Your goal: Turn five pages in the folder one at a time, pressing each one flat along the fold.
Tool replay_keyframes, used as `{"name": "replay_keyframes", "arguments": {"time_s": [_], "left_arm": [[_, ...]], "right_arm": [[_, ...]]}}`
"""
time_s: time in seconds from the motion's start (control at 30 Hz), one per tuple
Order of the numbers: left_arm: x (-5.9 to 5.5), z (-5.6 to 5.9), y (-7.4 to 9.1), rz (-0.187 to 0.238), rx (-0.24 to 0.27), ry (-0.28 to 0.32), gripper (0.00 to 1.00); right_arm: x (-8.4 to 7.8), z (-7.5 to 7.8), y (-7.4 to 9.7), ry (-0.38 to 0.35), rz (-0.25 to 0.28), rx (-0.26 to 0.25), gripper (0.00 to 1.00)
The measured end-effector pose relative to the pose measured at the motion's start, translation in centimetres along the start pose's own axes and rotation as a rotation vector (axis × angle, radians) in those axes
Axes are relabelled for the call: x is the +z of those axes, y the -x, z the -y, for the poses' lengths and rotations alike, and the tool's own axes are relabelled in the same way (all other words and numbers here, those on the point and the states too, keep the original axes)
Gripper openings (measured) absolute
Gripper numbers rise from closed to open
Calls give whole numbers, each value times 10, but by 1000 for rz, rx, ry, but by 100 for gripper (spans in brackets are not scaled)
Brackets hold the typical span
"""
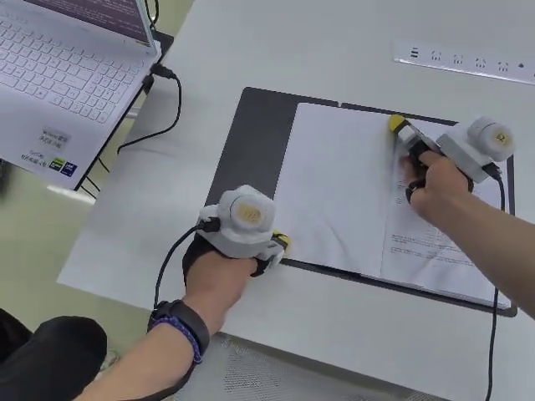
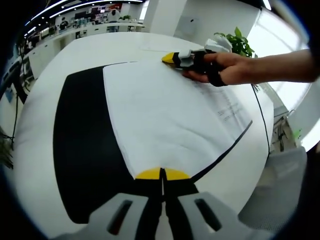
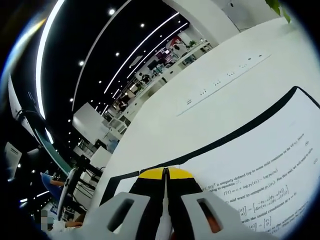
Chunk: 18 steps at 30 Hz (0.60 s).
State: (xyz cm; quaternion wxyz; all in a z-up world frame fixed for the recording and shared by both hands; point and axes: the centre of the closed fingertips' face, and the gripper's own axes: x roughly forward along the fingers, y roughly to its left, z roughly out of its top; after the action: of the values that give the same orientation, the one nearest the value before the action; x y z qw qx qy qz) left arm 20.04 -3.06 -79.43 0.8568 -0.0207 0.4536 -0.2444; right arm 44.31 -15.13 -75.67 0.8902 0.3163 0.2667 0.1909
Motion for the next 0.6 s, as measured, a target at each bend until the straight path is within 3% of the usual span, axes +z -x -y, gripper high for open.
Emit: {"name": "replay_keyframes", "arguments": {"time_s": [0.3, 0.6], "left_arm": [[1, 0, 1, 17, 13, -12, 0], [1, 0, 1, 30, 3, -5, 0]], "right_arm": [[-9, -1, 13, 18, 0, 12, 0], [-35, -12, 41, 94, -58, 59, 0]]}}
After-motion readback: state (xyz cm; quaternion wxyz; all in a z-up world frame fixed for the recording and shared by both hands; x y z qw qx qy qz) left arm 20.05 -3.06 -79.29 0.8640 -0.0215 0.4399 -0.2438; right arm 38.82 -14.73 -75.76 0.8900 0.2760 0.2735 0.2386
